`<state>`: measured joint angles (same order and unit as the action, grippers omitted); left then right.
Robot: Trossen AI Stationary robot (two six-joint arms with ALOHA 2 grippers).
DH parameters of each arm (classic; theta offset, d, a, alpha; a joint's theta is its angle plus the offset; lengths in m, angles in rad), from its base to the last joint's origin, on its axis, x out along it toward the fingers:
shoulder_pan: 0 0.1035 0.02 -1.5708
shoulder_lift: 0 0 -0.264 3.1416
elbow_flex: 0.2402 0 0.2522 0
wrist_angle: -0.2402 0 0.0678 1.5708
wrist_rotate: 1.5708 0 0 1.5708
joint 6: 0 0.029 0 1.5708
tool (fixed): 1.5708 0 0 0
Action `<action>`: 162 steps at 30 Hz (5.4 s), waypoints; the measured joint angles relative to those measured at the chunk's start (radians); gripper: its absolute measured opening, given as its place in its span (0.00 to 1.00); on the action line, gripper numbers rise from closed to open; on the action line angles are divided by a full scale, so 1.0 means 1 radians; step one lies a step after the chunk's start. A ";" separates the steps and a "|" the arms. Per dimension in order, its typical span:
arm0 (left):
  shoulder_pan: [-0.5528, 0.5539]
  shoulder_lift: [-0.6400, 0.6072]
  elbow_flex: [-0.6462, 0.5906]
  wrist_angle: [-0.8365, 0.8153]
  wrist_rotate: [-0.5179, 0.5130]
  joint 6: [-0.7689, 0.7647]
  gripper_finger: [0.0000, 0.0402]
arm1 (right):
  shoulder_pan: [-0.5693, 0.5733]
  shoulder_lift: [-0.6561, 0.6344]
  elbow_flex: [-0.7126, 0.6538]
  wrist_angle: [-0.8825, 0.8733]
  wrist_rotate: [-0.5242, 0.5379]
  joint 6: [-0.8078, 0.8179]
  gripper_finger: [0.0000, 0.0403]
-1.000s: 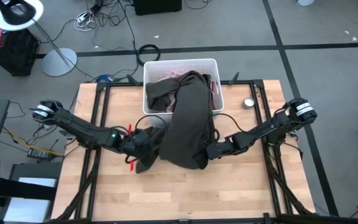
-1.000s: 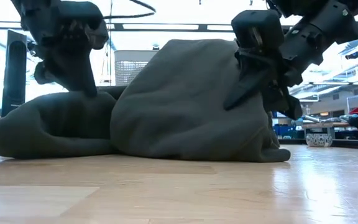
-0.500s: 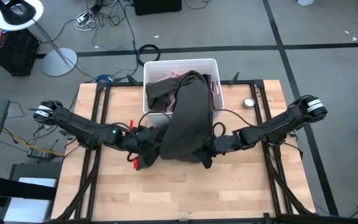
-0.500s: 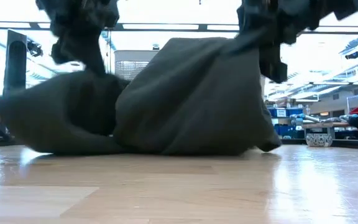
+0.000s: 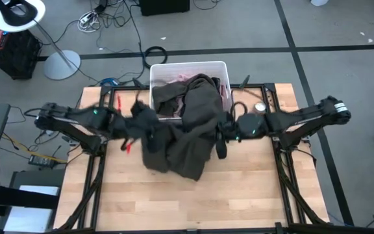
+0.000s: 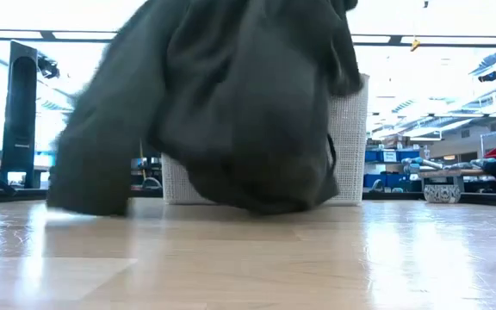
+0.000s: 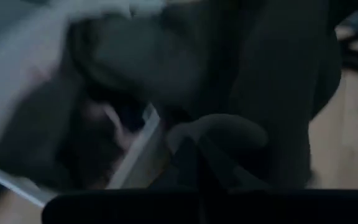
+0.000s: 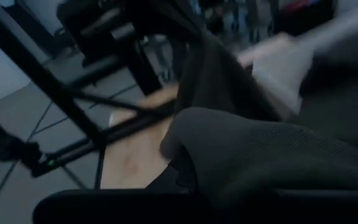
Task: Sort clothes
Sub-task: Put the green hoodie into the white bin
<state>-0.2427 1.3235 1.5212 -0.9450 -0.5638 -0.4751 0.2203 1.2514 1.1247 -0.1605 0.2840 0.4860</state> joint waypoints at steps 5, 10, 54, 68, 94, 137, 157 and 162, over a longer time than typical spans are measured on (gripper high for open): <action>0.094 0.000 0.129 0.014 -0.004 0.155 0.00 | -0.069 0.004 0.188 -0.078 0.000 -0.156 0.02; 0.190 0.001 0.239 0.052 0.021 0.292 0.00 | -0.150 0.005 0.350 -0.118 -0.012 -0.283 0.02; 0.828 0.240 -0.034 0.323 0.786 0.553 0.00 | -0.549 0.410 0.466 -0.439 -0.187 -0.176 0.02; 0.848 0.265 -0.289 0.531 0.836 0.416 0.02 | -0.603 0.616 0.371 -0.349 -0.465 -0.061 0.03; 0.849 0.262 0.115 0.198 0.810 0.415 0.34 | -0.632 0.241 0.362 -0.499 -0.409 -0.068 0.45; -0.002 0.011 -0.581 0.663 0.242 -0.452 0.33 | 0.150 0.040 -0.336 -0.138 0.063 0.550 0.39; 0.007 0.024 -0.886 0.909 0.273 -0.514 0.33 | 0.035 0.097 -0.543 0.262 0.132 0.396 0.70; 0.009 0.061 -0.886 0.928 0.288 -0.448 0.33 | 0.007 0.224 -0.542 0.410 0.042 0.305 0.66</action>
<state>-0.2342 1.3842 0.6355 -0.0171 -0.2756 -0.9226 0.2274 1.4754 0.5824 0.2497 0.3257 0.7908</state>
